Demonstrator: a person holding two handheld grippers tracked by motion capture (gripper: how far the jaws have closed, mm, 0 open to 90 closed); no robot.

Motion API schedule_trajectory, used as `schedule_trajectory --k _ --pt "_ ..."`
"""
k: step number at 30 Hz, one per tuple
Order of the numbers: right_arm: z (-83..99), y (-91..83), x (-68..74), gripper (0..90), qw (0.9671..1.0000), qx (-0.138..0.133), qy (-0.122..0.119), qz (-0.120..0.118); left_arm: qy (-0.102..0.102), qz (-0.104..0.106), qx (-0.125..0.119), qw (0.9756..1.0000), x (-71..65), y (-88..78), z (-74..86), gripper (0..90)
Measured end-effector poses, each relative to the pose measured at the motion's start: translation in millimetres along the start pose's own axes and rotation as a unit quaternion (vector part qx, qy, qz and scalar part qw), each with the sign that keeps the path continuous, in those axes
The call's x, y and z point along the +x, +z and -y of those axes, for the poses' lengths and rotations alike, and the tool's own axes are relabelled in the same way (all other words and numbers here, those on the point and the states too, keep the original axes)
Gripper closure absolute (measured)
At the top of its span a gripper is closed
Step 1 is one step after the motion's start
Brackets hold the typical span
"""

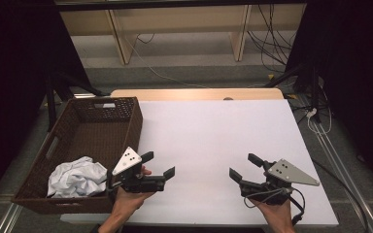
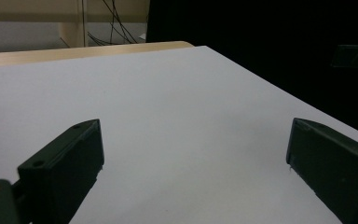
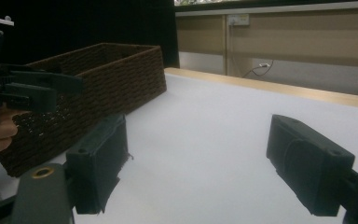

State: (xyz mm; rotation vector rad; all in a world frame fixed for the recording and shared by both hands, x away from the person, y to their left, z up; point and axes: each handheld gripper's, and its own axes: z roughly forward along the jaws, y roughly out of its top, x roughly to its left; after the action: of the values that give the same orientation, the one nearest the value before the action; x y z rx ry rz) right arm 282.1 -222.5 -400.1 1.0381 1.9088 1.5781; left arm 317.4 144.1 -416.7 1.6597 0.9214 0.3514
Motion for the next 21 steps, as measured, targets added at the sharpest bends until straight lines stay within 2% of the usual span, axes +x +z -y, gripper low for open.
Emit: schedule_trajectory --k 21 --pt "-0.2 -1.1 -1.9 22.6 1.0 -0.002 0.005 0.004 -0.002 0.006 0.0 1.0 0.1 0.2 -0.3 3.7"
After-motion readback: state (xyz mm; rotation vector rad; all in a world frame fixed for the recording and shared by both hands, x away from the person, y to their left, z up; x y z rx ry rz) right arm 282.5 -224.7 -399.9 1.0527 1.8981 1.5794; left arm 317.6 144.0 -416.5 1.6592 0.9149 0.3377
